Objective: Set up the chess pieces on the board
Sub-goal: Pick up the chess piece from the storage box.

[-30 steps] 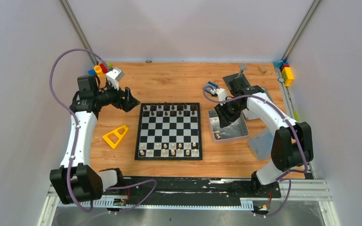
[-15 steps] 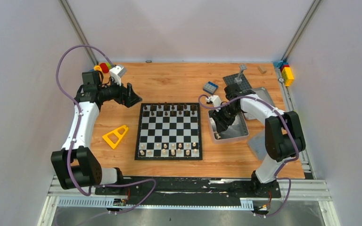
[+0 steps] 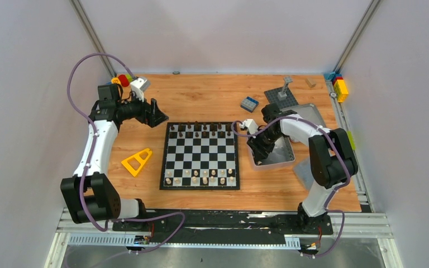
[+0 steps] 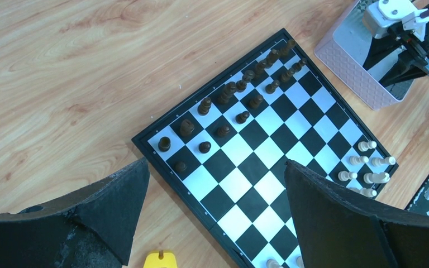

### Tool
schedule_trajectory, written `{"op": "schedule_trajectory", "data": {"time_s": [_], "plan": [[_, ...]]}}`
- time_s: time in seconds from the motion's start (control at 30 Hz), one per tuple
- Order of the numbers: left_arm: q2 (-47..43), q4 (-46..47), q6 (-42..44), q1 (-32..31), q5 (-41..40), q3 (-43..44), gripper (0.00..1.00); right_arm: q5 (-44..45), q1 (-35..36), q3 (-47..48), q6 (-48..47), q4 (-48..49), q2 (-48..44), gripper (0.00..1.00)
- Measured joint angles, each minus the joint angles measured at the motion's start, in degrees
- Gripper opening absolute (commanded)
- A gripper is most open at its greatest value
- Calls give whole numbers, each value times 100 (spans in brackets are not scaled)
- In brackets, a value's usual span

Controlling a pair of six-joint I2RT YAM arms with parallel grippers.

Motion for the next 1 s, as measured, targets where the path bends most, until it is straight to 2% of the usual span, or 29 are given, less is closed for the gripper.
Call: {"op": "schedule_trajectory", "data": {"time_s": [0.13,0.37,0.53,0.7,1.0], "plan": [[46,0,0,0,-28,0,98,-52,68,-31,-20,114,90,40],[52,-2,2,0,-28,0,98,-44,87,-31,-15,323,140,17],[52,-4,24,0,-20,0,99,57,39,-9,-20,310,140,5],[52,-4,50,0,-2,0,99,192,-212,140,-17,201,136,1],[52,9,72,-72,15,0,98,146,-625,466,160,146,92,1]]}}
